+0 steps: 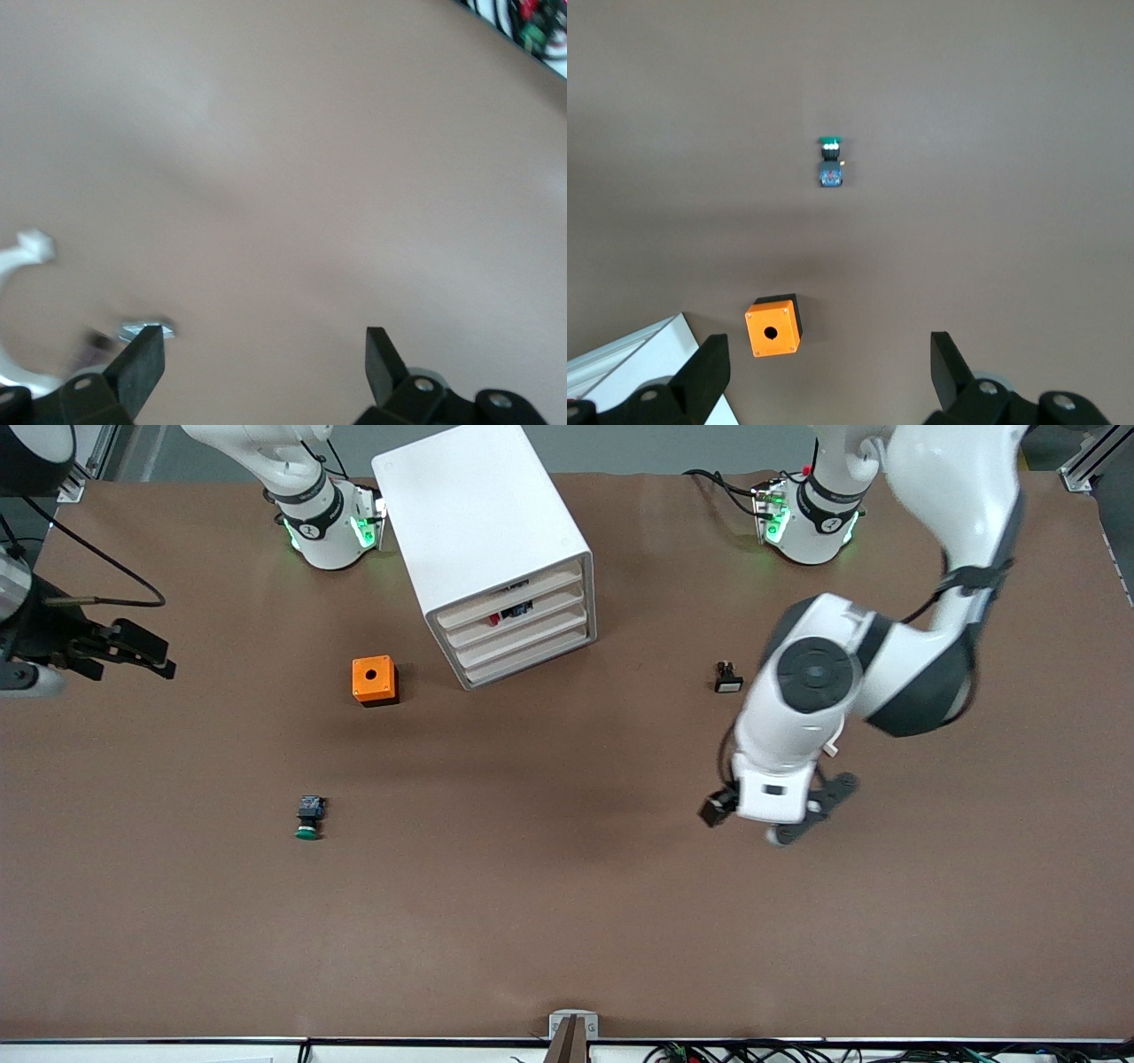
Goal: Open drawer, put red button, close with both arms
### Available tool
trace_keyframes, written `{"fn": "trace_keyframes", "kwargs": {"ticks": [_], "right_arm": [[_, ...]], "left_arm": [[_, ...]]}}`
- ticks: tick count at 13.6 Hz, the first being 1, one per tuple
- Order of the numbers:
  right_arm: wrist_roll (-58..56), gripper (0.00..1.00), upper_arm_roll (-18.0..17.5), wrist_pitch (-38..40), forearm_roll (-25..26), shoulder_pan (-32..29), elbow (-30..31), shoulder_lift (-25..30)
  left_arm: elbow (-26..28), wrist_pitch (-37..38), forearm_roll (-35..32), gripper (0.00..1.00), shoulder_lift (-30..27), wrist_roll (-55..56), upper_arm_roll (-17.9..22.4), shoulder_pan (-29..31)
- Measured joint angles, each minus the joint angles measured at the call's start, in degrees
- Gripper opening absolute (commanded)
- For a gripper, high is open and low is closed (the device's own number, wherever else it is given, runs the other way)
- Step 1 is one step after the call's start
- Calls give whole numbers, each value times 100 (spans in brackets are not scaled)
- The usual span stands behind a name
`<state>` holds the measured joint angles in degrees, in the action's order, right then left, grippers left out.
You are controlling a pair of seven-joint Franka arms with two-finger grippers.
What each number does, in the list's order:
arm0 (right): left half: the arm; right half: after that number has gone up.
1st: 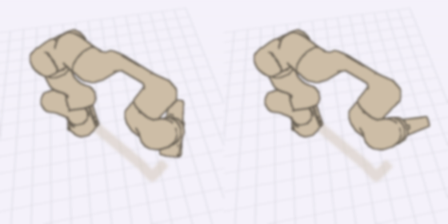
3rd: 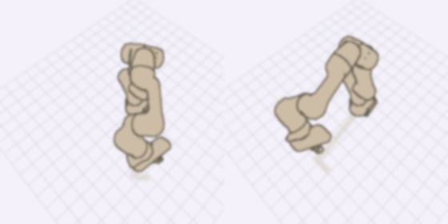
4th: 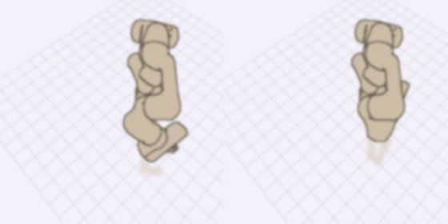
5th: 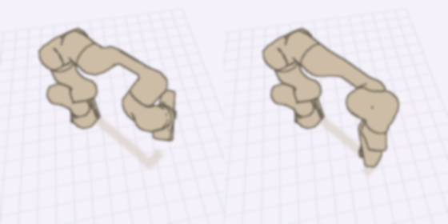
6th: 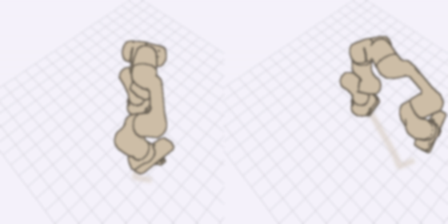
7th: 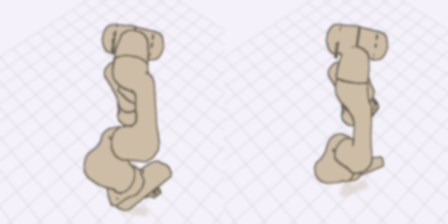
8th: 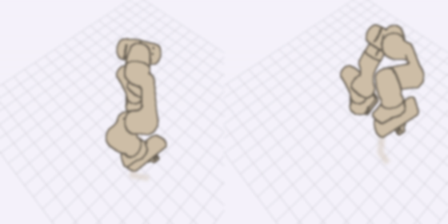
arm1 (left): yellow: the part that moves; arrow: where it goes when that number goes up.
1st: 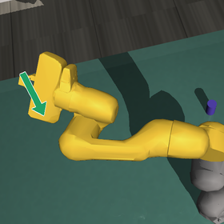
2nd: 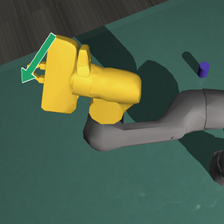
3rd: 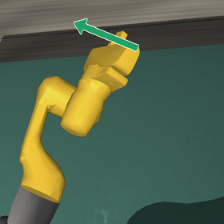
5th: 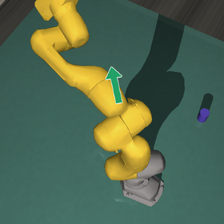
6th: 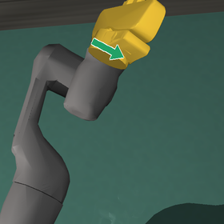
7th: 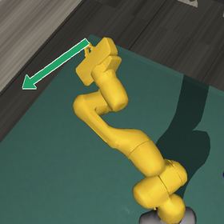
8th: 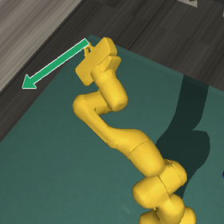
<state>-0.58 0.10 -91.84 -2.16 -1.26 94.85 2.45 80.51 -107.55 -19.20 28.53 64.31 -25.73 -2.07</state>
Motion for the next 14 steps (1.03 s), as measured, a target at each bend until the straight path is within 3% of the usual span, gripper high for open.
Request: {"fn": "trace_keyframes", "kwargs": {"ticks": [5, 9, 14], "right_arm": [[-4, 100, 33, 289, 1, -85, -393, -4], [-4, 100, 24, 290, 1, -84, -526, -6], [-4, 100, 16, 360, 1, -84, -581, -10]], "left_arm": [[-23, 1071, 40, 100, -902, -2114, -17, 1168], [-26, 1311, 847, 100, -1442, -3548, -26, 1938], [21, 2079, 1317, 100, -2270, -4454, 188, 2070]]}}
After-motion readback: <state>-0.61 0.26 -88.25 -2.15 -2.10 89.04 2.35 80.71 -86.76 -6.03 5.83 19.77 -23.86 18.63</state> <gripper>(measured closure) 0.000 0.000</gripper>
